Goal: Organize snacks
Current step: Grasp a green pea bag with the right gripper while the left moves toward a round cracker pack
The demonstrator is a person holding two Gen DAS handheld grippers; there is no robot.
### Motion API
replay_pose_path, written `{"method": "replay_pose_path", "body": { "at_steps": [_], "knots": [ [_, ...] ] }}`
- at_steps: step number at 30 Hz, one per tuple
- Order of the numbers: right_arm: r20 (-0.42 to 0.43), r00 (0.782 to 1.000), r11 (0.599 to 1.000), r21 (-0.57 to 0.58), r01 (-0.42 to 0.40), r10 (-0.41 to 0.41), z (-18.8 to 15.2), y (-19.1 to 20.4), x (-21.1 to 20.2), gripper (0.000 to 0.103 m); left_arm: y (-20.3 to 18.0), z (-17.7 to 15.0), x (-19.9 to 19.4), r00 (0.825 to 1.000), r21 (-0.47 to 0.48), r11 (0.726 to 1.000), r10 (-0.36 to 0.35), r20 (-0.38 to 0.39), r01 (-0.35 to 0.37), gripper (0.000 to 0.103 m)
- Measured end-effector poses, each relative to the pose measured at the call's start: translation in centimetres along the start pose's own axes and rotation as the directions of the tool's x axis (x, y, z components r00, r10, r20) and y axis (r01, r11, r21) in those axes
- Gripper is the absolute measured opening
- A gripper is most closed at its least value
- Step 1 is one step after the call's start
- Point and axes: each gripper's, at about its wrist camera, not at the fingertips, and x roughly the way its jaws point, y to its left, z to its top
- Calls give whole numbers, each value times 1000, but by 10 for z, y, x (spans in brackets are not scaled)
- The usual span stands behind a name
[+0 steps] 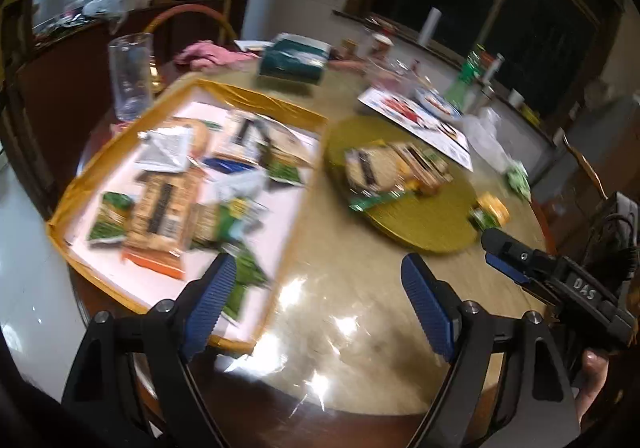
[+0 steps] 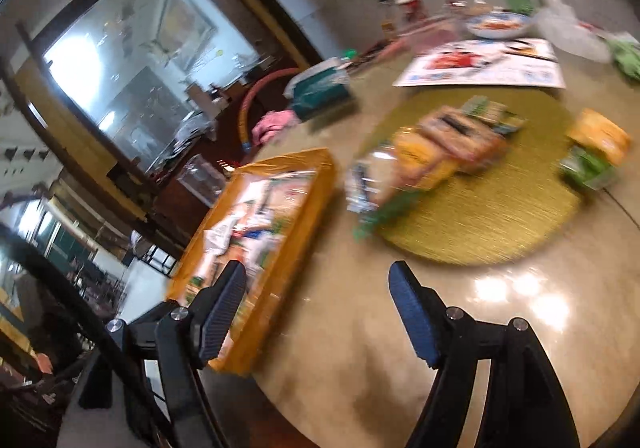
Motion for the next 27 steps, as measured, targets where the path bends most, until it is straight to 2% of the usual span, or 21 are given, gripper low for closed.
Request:
{"method": "replay_pose_path", "body": {
  "at_steps": [5,8,13,21,24,27],
  "knots": [
    [29,998,996,72,62,-64,-11,-45,-28,74,-23,-12,11,999,28,1000,1,-35,0,85],
    [45,996,993,90,75,-80,-15,-60,-37,74,-29,-17,16,998,21,1000,-5,-69,6,85],
    [54,994,988,125,88,-95,-10,-84,-45,74,-39,-17,22,997,28,1000,-3,-75,5,85],
    [50,980,954,246,173,-191,25,-144,-36,74,-39,-12,32,996,31,999,-13,-84,15,85],
    [33,965,939,242,243,-258,44,-159,-26,74,-34,-10,37,996,20,1000,-18,-88,20,85],
    [13,959,940,204,275,-283,66,-165,-14,74,-30,-6,41,995,19,1000,-22,-98,24,85]
  ]
}}
